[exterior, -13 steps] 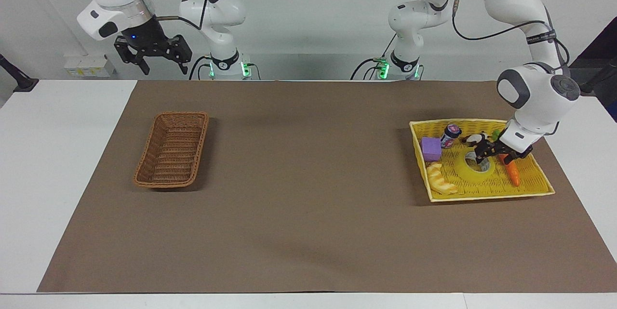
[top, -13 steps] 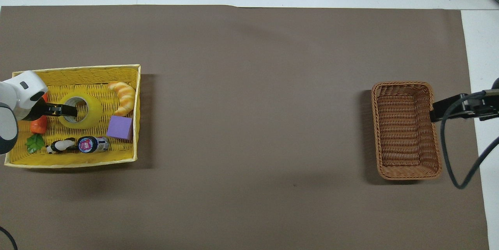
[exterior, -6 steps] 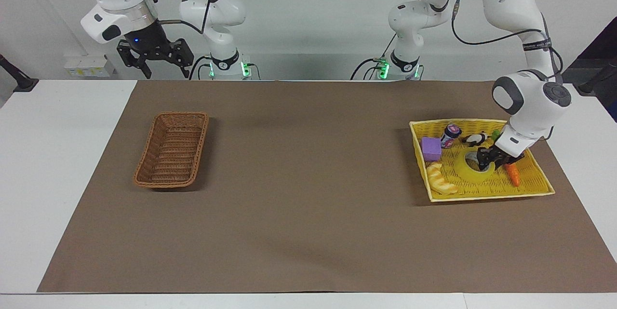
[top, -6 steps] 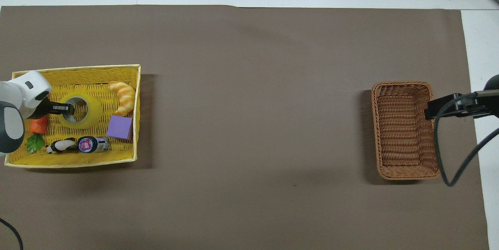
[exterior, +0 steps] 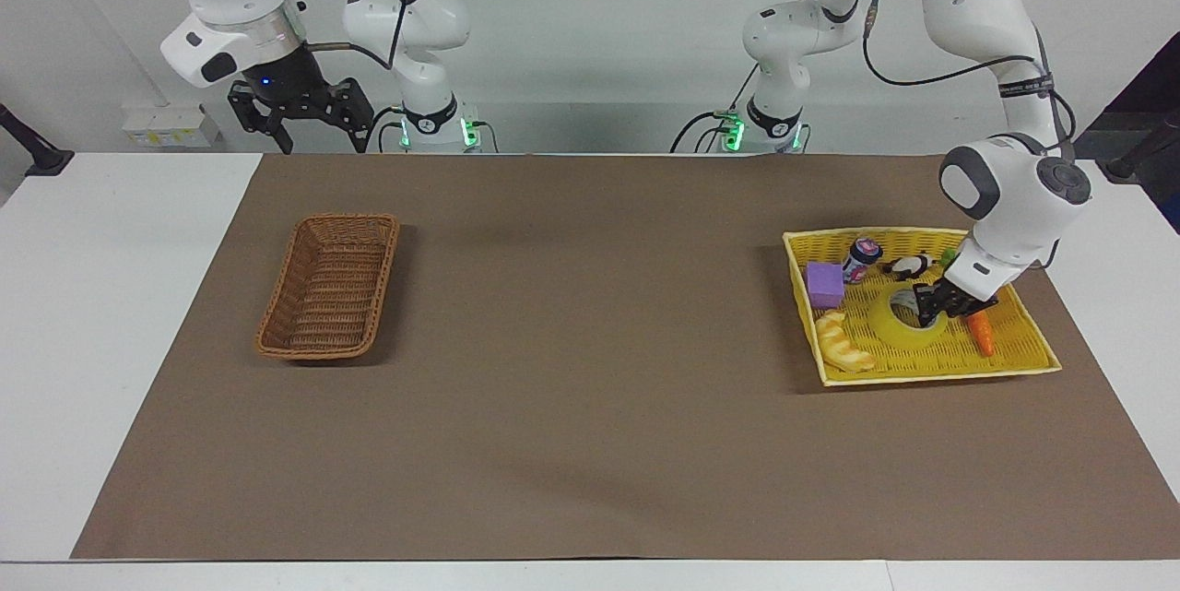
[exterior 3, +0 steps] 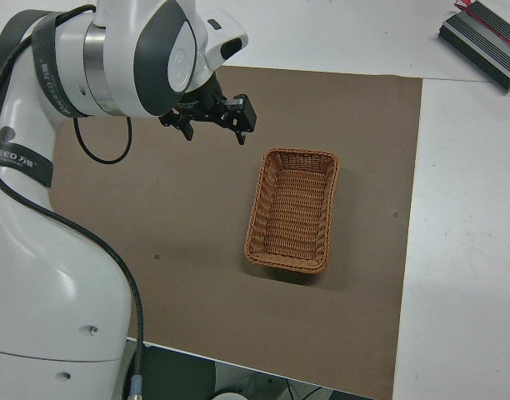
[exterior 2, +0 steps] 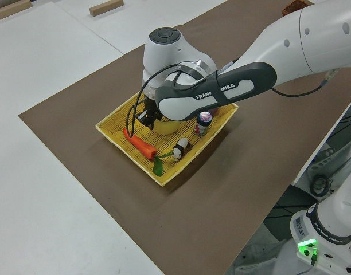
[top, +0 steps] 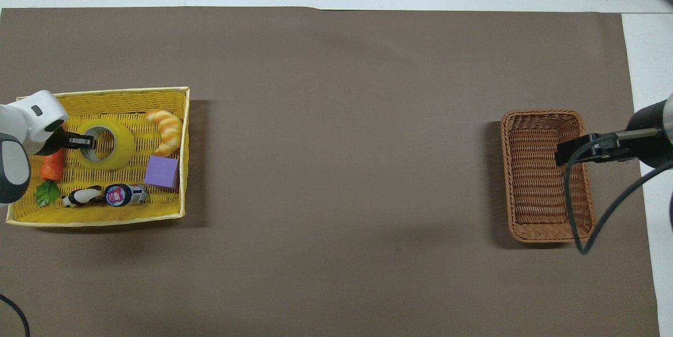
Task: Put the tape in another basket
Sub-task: 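Grip the tape roll with the left gripper and lift it out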
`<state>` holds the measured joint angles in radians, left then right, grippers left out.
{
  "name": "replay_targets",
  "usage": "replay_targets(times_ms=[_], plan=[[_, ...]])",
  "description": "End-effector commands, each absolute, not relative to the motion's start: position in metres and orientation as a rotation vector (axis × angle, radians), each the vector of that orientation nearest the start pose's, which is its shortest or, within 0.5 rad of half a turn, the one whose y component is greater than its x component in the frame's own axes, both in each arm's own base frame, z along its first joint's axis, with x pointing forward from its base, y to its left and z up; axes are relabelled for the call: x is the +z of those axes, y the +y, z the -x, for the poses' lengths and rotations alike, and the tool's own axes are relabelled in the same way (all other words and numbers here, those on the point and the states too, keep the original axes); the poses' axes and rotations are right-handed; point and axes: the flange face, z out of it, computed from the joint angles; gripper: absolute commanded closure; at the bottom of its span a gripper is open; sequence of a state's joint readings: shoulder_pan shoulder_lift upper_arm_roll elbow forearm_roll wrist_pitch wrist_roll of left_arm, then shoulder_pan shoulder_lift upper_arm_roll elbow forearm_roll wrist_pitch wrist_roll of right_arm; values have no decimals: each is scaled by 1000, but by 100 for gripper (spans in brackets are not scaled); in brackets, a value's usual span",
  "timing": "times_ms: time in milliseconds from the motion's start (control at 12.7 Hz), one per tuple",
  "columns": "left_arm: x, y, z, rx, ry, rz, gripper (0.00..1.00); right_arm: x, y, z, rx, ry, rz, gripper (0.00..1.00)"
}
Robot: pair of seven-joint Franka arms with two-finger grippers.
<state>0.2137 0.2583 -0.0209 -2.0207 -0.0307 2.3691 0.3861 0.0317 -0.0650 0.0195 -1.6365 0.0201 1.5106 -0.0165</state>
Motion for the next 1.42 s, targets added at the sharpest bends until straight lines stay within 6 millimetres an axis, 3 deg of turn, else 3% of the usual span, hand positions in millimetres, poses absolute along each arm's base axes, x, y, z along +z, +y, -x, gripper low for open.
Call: replay_targets(times_ms=[0,236,473,631,946,1340], plan=[[363,116,-602,-236,306,3112,100,624,44,-514,43,-188,3063,0],[383,107,-604,-282,306,3116,100,622,53,-513,60,-177,2994,0],[402,71,-600,-284,262,3248,100,617,73,-511,103,-209,2952,0],[403,44,-596,-219,300,3273,100,610,85,-511,158,-220,2885,0],[402,-42,-594,-198,320,3382,100,585,108,-523,232,-217,2710,0],[402,-137,-580,-151,225,3564,100,534,142,-530,204,-182,2471,0]])
